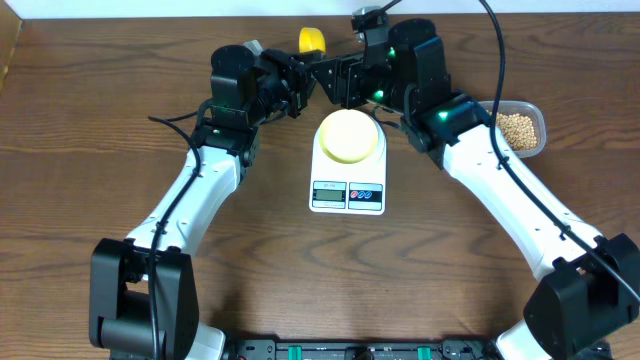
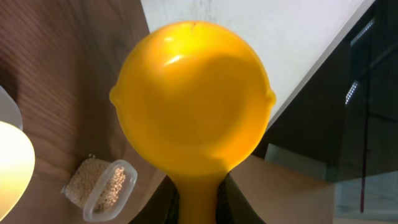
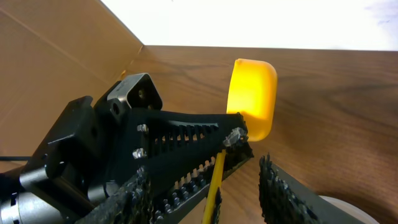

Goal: Scoop item into bowl and weigh 50g on scale
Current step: 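Grasp the scoop handle with the right gripper beside the left gripper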

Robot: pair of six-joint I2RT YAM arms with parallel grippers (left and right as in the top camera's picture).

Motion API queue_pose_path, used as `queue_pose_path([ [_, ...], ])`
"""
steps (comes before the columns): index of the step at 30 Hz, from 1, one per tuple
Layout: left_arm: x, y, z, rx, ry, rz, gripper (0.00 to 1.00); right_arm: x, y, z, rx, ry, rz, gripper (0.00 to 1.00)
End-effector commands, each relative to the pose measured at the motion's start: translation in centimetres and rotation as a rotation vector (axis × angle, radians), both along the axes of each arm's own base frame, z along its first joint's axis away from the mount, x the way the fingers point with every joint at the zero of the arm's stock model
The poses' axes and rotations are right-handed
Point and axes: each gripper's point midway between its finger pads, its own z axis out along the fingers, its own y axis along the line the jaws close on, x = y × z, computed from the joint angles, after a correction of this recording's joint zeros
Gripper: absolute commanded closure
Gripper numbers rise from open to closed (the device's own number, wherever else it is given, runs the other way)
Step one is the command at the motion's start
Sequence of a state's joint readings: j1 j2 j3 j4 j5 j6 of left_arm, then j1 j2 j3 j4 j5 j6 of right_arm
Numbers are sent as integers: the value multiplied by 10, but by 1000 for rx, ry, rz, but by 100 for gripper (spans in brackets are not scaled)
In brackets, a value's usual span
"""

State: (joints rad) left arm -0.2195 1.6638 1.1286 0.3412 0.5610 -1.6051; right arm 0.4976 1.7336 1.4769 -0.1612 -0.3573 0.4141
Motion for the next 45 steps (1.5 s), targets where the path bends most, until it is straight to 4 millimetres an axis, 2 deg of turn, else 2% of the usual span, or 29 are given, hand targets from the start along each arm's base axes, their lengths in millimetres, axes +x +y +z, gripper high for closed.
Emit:
queue_pose_path([
  [1,0,-4,19,-12,-39,-4,93,1,7,1,-11,-12,-25,48],
  [10,6,3,18,-8,-35,51,93,-7,16,-5,-32,1,-21,56],
  [15,8,6,19,-5,-40,69,93,-15,21,-11,-48,24,-4,57],
  [19,8,5,19,-6,-44,68,93,-10,13,-17,-82,32,-54,58],
  [26,8,5,19,-4,-44,67,93,-1,2,-20,-115,19,-126,65],
  [34,7,5,19,-3,-45,63,93,1,0,-19,-118,11,-140,82],
  [39,7,5,19,-3,-45,64,92,1,-1,-20,-123,13,-146,83],
  [43,7,5,19,-3,-45,63,93,4,-4,-20,-139,2,-165,99],
  [45,7,5,19,-3,-45,63,93,4,-5,-20,-142,0,-168,99],
])
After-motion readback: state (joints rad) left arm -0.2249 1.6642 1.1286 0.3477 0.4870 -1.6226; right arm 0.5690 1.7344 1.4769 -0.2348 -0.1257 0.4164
